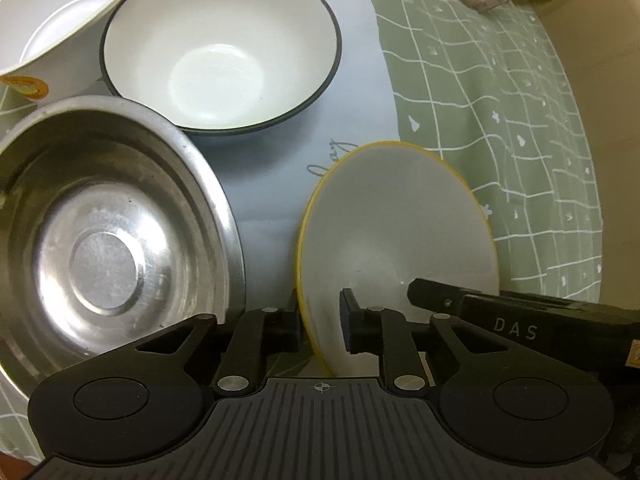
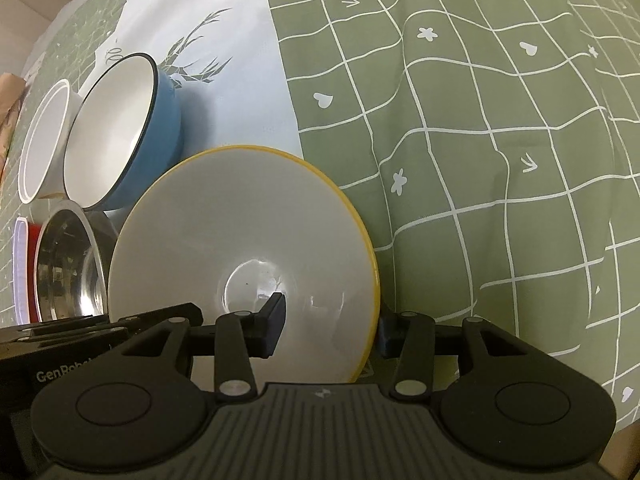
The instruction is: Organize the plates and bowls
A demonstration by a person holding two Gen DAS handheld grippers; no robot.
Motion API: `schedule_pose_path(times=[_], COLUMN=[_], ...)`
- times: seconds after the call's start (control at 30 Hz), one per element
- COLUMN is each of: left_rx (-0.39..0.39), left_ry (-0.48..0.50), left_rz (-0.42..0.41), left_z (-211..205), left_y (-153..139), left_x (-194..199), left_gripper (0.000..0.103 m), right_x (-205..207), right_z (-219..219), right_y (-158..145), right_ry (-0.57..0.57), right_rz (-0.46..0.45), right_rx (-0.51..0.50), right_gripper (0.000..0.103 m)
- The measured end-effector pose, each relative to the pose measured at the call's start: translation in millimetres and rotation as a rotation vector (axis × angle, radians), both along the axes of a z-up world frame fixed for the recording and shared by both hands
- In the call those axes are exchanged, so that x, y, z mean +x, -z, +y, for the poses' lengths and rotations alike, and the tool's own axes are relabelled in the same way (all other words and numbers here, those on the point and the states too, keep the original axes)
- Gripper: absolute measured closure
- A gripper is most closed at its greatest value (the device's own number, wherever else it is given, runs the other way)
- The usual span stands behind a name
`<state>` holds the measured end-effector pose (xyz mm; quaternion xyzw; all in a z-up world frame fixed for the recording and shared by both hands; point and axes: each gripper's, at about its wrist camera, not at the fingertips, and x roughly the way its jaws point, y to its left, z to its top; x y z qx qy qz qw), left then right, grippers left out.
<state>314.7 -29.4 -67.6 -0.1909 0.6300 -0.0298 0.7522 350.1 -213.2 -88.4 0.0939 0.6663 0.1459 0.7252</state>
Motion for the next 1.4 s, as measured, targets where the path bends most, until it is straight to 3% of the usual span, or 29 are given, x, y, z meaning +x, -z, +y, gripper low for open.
schedule_pose_path(times=[0.23, 0.37, 0.43, 0.5, 0.63, 0.73, 0.8, 0.9, 0.97, 1.0, 1.1, 1.2, 1.4], left_rx=[-0.022, -0.062, -0.047, -0.002, 0.058, 0.055, 0.060, 0.050, 0.043, 0.043, 0.071, 0.093, 0.098], left_ry=[-0.033, -0.127, -0.183, -0.244, -0.327, -0.339, -0.341, -0.330, -0.318, -0.314, -0.306, -0.298, -0.239], left_rz=[-0.014, -0.088, -0.133, -0.150, -0.122, -0.128, -0.128, -0.118, -0.109, -0.103, -0.094, -0.092, -0.086], left_z=[23, 56, 76, 97, 130, 144, 147, 149, 148, 146, 142, 137, 114], left_y=[-21, -46, -54, -55, -45, -39, -35, -27, -20, -16, -10, -8, -9], left_x=[-2, 1, 6, 13, 24, 35, 43, 56, 64, 67, 74, 76, 94], left_gripper=[0.083, 0.083, 0.082, 0.082, 0.082, 0.082, 0.082, 0.082, 0.082, 0.081, 0.081, 0.077, 0.071], right_x=[6, 16, 23, 32, 49, 62, 70, 85, 92, 96, 107, 109, 114], right_z=[-1, -1, 7, 19, 53, 79, 95, 111, 119, 124, 133, 137, 120], right_y=[-25, -56, -69, -75, -72, -66, -61, -47, -37, -32, -17, -10, -18], right_ry=[0.003, -0.007, -0.029, -0.057, -0.111, -0.137, -0.144, -0.121, -0.119, -0.121, -0.141, -0.140, -0.112], right_rz=[-0.067, -0.178, -0.236, -0.259, -0.240, -0.242, -0.253, -0.243, -0.221, -0.208, -0.147, -0.132, -0.190], right_rx=[-0.056, -0.096, -0.111, -0.099, -0.038, -0.013, -0.023, -0.015, 0.038, 0.052, 0.099, 0.101, 0.079], right_gripper=[0.058, 0.058, 0.056, 0.048, 0.047, 0.043, 0.025, 0.023, 0.030, 0.042, 0.061, 0.065, 0.065])
